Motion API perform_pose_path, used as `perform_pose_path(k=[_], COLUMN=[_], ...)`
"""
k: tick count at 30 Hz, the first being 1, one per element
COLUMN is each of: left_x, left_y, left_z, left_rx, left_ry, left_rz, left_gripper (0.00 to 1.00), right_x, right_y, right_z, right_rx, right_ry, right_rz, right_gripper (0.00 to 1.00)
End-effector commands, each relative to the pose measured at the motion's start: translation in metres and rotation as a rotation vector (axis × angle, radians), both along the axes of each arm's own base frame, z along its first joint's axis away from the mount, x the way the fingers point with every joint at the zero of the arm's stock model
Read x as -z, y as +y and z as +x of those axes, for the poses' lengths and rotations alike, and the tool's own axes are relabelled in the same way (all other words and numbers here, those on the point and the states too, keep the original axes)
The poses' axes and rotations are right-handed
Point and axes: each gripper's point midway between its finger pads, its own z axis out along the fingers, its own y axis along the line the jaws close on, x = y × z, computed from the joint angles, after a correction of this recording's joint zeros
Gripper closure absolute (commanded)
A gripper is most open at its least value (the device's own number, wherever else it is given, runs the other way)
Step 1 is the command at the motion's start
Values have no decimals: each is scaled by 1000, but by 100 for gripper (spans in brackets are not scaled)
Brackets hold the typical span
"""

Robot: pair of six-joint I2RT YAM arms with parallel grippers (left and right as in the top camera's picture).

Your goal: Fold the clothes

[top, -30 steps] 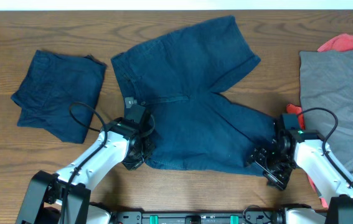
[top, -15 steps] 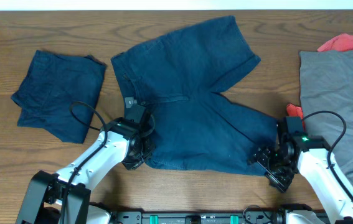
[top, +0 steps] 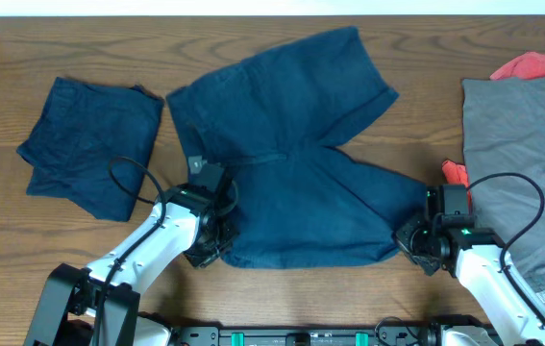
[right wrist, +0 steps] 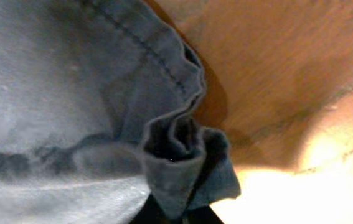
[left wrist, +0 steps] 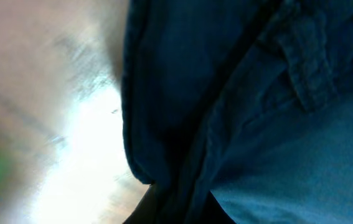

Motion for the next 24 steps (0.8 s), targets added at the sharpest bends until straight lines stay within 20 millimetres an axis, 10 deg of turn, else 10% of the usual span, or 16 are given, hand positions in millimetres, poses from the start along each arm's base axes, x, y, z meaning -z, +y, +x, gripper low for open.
perform_pose_path(k=[1, 7, 24], left_x=[-4, -37, -151], left_y=[7, 6, -23], left_z=[-9, -6, -39], left_rx=[42, 154, 387], left_ry=[18, -37, -485], left_rz=[20, -5, -239], left_gripper=[91, 94, 94], right_x=[14, -14, -194], right_y=[-10, -9, -64], right_z=[-16, -8, -4], right_rx=[-19, -147, -153], right_ry=[54, 34, -138], right_rz=[-58, -84, -367], right_gripper=[99, 99, 99])
